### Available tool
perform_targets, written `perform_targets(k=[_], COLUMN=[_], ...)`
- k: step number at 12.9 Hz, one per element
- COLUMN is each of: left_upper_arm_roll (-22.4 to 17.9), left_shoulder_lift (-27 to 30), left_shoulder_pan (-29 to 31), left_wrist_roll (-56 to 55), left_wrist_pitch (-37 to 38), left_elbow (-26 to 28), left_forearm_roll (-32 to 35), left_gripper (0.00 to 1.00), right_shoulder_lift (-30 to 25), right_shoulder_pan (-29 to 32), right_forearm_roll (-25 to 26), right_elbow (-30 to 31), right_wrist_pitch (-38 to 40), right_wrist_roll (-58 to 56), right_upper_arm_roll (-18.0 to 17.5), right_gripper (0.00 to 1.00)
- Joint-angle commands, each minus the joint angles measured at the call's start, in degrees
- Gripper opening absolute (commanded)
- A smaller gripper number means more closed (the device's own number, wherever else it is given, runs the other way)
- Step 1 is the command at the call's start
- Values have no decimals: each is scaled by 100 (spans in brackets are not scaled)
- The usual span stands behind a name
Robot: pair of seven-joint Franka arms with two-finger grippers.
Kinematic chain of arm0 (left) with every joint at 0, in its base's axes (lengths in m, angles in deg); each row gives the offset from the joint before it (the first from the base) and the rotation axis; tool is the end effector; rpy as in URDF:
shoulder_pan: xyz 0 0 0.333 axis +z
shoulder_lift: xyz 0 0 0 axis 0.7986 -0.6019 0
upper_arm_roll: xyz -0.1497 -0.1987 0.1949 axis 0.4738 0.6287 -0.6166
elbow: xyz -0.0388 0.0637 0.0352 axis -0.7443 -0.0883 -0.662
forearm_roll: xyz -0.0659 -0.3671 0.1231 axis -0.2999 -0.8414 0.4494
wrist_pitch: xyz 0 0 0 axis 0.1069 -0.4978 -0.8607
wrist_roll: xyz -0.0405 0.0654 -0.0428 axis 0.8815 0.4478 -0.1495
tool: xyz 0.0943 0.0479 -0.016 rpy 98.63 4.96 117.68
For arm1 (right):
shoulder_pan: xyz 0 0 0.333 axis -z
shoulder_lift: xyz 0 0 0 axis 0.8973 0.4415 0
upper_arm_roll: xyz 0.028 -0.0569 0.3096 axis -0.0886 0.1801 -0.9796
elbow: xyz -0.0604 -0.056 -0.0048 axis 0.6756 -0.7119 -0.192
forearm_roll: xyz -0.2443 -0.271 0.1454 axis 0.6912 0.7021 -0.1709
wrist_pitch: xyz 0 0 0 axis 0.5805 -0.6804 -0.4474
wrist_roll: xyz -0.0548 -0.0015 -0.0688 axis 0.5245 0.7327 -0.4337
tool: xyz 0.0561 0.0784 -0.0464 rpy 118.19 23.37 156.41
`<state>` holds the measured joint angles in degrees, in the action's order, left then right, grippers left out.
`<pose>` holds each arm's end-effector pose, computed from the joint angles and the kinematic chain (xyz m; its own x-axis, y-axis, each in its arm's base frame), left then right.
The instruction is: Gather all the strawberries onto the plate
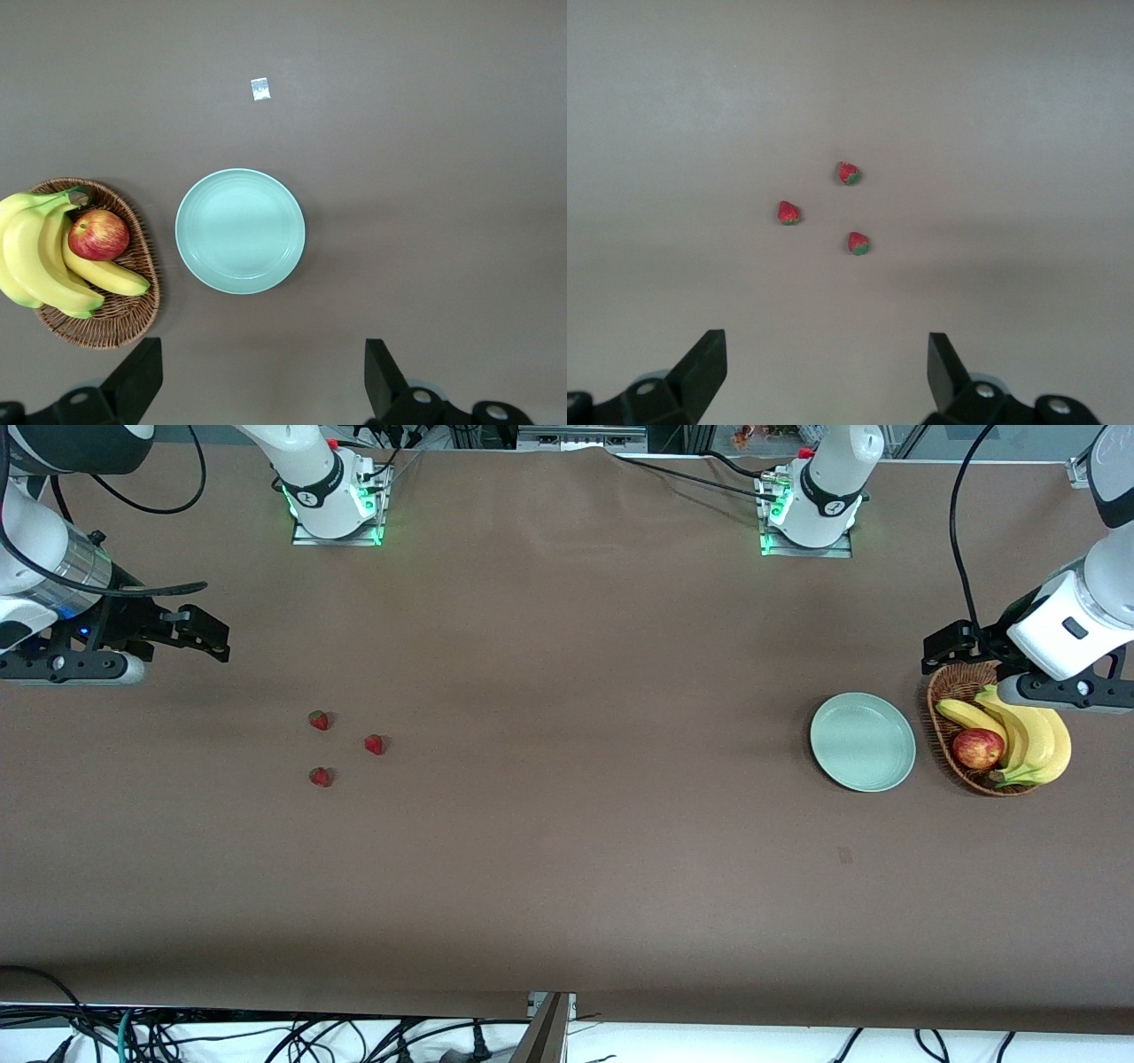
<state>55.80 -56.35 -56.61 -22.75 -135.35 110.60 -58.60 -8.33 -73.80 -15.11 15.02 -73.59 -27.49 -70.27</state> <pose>0.5732 -0.0241 0.5646 0.9922 -0.0676 -0.1051 -0.0662 -0.9977 0.0166 0.5671 0.0715 0.5821 0.9985 0.0109 -0.0543 0.0120 -0.9997 0.0207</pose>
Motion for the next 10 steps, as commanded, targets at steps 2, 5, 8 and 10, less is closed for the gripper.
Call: perform_targets(k=[2,5,8,10], left_upper_arm_roll=[-51,-51,-51,-51], left_shoulder_lift=[-76,-76,-76,-76], left_shoulder_pan=[-43,-43,-43,-43], left_wrist_roll=[-4,-4,-4,-4], left_wrist_pitch=[28,28,28,19], left_elbow=[-130,-148,-148,-148], left_forearm_roll=[-122,-122,-122,-122], left_gripper=[100,100,100,100], right_shoulder_lift=[36,36,36,44], right_shoulder_pan=[15,24,59,77], right_forearm_roll=[-30,-30,-30,-30], right_elbow=[-104,-104,-104,-104], right_wrist_pitch=[43,26,61,35], right_wrist_roll=[6,-30,-47,-47], right_upper_arm_roll=[-30,-22,-4,13], right_gripper=[100,100,100,100])
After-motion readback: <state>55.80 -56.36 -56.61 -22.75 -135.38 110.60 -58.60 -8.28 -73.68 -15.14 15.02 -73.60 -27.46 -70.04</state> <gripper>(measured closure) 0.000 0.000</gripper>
